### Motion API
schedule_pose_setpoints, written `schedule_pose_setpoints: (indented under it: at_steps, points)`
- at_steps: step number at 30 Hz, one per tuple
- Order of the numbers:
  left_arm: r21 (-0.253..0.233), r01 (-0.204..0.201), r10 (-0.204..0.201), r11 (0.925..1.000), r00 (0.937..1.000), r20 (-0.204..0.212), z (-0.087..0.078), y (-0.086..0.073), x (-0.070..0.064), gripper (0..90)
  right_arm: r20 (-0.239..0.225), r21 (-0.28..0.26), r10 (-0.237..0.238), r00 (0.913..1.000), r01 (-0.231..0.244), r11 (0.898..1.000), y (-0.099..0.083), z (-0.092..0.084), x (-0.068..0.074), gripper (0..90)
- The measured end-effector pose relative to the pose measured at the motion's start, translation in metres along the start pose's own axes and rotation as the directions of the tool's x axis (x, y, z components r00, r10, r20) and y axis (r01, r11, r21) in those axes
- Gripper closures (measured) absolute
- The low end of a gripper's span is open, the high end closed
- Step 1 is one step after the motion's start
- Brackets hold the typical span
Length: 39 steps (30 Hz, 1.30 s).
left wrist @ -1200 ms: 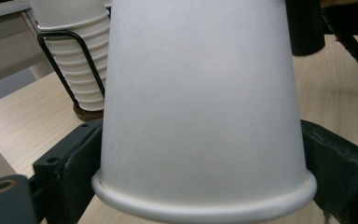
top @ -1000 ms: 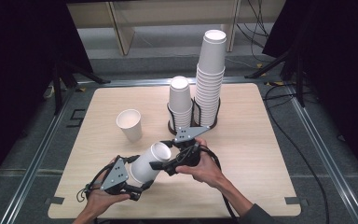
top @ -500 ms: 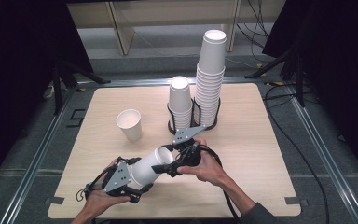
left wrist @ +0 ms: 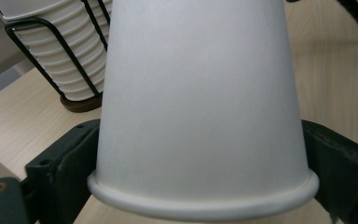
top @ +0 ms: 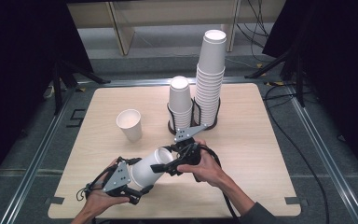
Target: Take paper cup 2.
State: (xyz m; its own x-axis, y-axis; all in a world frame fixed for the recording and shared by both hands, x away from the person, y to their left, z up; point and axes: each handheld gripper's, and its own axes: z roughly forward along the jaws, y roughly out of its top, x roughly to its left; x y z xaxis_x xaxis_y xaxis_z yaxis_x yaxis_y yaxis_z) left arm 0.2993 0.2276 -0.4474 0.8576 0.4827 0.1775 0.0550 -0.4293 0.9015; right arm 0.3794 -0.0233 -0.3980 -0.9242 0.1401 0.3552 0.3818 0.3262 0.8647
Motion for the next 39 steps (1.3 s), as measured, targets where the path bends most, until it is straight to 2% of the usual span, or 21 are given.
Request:
schedule_pose_setpoints:
  at_steps: [2, 3, 4, 5, 7, 10, 12, 13, 14, 18, 19, 20, 26, 27, 28, 29, 30, 33, 34, 38, 39]
  points:
    - [-0.047, 0.041, -0.042, 0.998, 0.9991, -0.005, 0.0, -0.001, 0.0, 2.5, -0.009, -0.012, 0.024, 0.9997, -0.024, 1.0, 0.001, -0.003, 0.0, 23.7]
    - [-0.057, 0.052, -0.052, 0.997, 0.9986, 0.001, -0.001, -0.001, 0.001, 2.7, -0.013, -0.023, 0.012, 0.9998, -0.012, 1.0, 0.001, -0.003, -0.002, 23.8]
    - [-0.067, 0.056, -0.056, 0.9962, 0.9984, 0.001, -0.002, -0.001, 0.003, 2.6, -0.035, -0.026, 0.046, 0.9983, -0.047, 0.999, 0.0, -0.004, -0.001, 23.9]
    - [-0.084, 0.071, -0.071, 0.9939, 0.9975, 0.006, -0.002, -0.001, 0.003, 2.6, -0.012, -0.035, 0.041, 0.9991, -0.042, 0.999, 0.0, -0.006, -0.002, 24.0]
    - [-0.1, 0.087, -0.086, 0.9912, 0.9962, 0.012, -0.005, -0.001, 0.005, 2.6, -0.037, -0.06, 0.048, 0.9981, -0.05, 0.997, 0.001, -0.007, -0.004, 24.0]
    - [-0.16, 0.137, -0.136, 0.9776, 0.9905, 0.021, -0.005, 0.0, 0.007, 3.5, -0.042, -0.084, 0.055, 0.9976, -0.059, 0.995, 0.001, -0.01, -0.006, 24.1]
    - [-0.151, 0.129, -0.13, 0.9801, 0.9915, 0.007, -0.008, 0.001, 0.008, 4.2, -0.036, -0.08, 0.062, 0.9974, -0.064, 0.995, 0.002, -0.012, -0.006, 24.1]
    - [-0.178, 0.137, -0.137, 0.9744, 0.9905, 0.014, -0.006, 0.0, 0.008, 4.3, -0.035, -0.083, 0.064, 0.9973, -0.066, 0.994, 0.002, -0.013, -0.006, 24.2]
    - [-0.177, 0.139, -0.14, 0.9743, 0.9901, 0.008, -0.007, 0.0, 0.008, 4.3, -0.045, -0.078, 0.089, 0.9951, -0.092, 0.993, 0.002, -0.013, -0.005, 24.2]
    - [-0.175, 0.149, -0.152, 0.9732, 0.9884, -0.003, -0.01, 0.0, 0.01, 6.1, -0.023, -0.108, 0.055, 0.9982, -0.057, 0.993, 0.001, -0.014, -0.009, 24.5]
    - [-0.181, 0.154, -0.158, 0.9714, 0.9875, -0.006, -0.01, 0.0, 0.01, 6.6, -0.032, -0.103, 0.092, 0.9952, -0.095, 0.99, 0.001, -0.016, -0.007, 24.6]
    - [-0.183, 0.158, -0.163, 0.9702, 0.9866, -0.01, -0.01, 0.0, 0.011, 7.0, -0.022, -0.116, 0.075, 0.9969, -0.078, 0.99, 0.001, -0.017, -0.009, 24.6]
    - [-0.199, 0.195, -0.2, 0.9603, 0.9798, -0.002, -0.01, 0.0, 0.012, 7.5, -0.032, -0.148, 0.078, 0.9964, -0.082, 0.986, 0.001, -0.021, -0.012, 24.9]
    - [-0.201, 0.203, -0.209, 0.9583, 0.978, -0.005, -0.01, 0.0, 0.013, 5.7, -0.032, -0.152, 0.075, 0.9967, -0.079, 0.985, 0.001, -0.021, -0.012, 24.9]
    - [-0.215, 0.218, -0.224, 0.9519, 0.9745, -0.004, -0.008, 0.0, 0.013, 3.7, -0.047, -0.156, 0.083, 0.9954, -0.09, 0.984, 0.001, -0.021, -0.011, 24.9]
    - [-0.203, 0.222, -0.229, 0.9537, 0.9733, -0.012, -0.009, 0.0, 0.013, 0.5, -0.042, -0.159, 0.077, 0.9962, -0.082, 0.984, 0.001, -0.021, -0.011, 25.0]
    - [-0.204, 0.237, -0.243, 0.9499, 0.9699, -0.007, -0.008, 0.0, 0.013, 0.0, -0.05, -0.162, 0.076, 0.9959, -0.083, 0.983, 0.001, -0.021, -0.011, 25.0]
    - [-0.226, 0.23, -0.238, 0.9465, 0.9714, -0.004, -0.007, 0.0, 0.011, 0.0, -0.079, -0.17, 0.089, 0.9929, -0.101, 0.98, 0.001, -0.021, -0.011, 25.0]
    - [-0.245, 0.234, -0.24, 0.9409, 0.9707, 0.006, -0.006, 0.0, 0.011, 0.0, -0.082, -0.174, 0.091, 0.9925, -0.104, 0.979, 0.001, -0.021, -0.011, 25.0]
    - [-0.247, 0.235, -0.24, 0.9403, 0.9708, 0.01, -0.006, 0.0, 0.011, 0.0, -0.094, -0.188, 0.089, 0.9916, -0.105, 0.977, 0.002, -0.022, -0.011, 25.0]
    - [-0.267, 0.234, -0.24, 0.9349, 0.9708, 0.012, -0.005, 0.0, 0.01, 0.0, -0.098, -0.196, 0.087, 0.9913, -0.105, 0.975, 0.002, -0.021, -0.011, 25.1]
